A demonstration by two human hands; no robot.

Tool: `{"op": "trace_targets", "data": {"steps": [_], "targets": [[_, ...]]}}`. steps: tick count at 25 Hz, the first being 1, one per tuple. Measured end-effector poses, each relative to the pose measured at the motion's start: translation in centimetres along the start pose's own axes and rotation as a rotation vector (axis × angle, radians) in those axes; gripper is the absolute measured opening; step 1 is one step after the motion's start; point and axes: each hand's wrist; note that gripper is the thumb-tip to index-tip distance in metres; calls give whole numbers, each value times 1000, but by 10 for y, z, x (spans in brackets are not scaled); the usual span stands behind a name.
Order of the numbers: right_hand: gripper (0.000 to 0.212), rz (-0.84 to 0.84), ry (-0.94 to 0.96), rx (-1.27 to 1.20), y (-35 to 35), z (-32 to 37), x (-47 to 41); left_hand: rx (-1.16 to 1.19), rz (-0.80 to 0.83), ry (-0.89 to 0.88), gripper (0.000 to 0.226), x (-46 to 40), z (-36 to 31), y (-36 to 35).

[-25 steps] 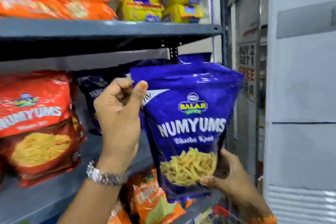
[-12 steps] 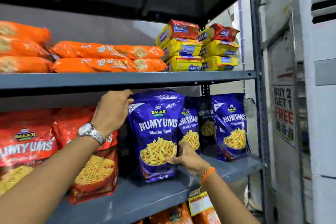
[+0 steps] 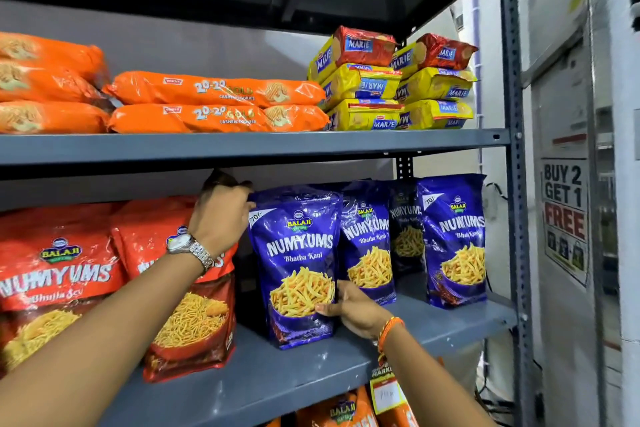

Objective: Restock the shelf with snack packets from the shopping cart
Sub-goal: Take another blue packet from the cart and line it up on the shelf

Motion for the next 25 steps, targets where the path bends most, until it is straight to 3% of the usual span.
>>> {"op": "trace_targets", "data": {"steps": [3,5,7,9,10,12,15,16,19,23,25], "targets": [[46,-3,-3,12,0,6,8,45,-5,66,35,5,-5,14],[53,-97,17,23,8,13,22,127,-72,103,43,25,-15,26],[59,-316,30,-14,22,17,38,321,-150,157,40,62,-33,35],[60,-682,90,95,39,19,49,537,-59,334,44,105,-54,31],[69,-842,110,240,46,19,50,633,56,467,54,124,-63,20],[102,-952,127,480,54,22,44,783,295,674,89,145,-81,-2],[139,-849,81,637,51,28,31,858,377,807,155,159,-97,-32],[147,-815,54,662,49,29,26,906,391,856,164,164,-97,-39],[157,-768,24,691,46,22,13,984,385,981,165,159,-92,-51],[145,-797,37,765,53,17,8,832,362,986,104,157,-78,-69],[137,-811,59,811,58,16,15,777,334,955,97,169,-71,-78]]}}
Point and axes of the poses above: each hand's wrist, its own x-axis away from the middle knuckle, its own y-axis out of the back of the hand, z = x × y, and after that the axes turned 8 degrees about -z, right-handed
